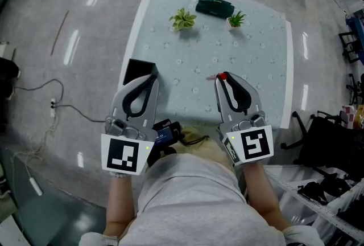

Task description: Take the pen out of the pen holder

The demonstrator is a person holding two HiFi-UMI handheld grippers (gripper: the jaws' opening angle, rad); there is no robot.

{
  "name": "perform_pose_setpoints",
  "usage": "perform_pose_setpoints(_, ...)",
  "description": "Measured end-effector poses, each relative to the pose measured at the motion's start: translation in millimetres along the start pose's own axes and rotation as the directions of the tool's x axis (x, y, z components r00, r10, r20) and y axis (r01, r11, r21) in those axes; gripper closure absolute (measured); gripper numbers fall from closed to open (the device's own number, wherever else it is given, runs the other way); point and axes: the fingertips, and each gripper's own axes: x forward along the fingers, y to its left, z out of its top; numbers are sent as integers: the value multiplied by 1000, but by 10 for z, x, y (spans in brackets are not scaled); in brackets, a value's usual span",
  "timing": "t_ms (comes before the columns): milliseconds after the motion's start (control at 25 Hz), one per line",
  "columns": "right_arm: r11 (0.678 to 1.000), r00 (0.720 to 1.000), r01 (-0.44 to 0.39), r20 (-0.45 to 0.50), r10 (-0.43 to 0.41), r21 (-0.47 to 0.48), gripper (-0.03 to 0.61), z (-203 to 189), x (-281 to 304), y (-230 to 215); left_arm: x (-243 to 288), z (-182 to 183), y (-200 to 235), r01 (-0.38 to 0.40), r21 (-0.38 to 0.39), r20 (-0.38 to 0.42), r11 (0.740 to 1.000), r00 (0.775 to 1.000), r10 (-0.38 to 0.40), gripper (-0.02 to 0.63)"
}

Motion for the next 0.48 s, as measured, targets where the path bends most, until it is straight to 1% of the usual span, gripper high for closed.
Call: perform_pose_setpoints(480,1000,1000,-2,-1,2,-11,515,16,-3,11,-5,2,1,-1,-1,6,1000,1000,1,601)
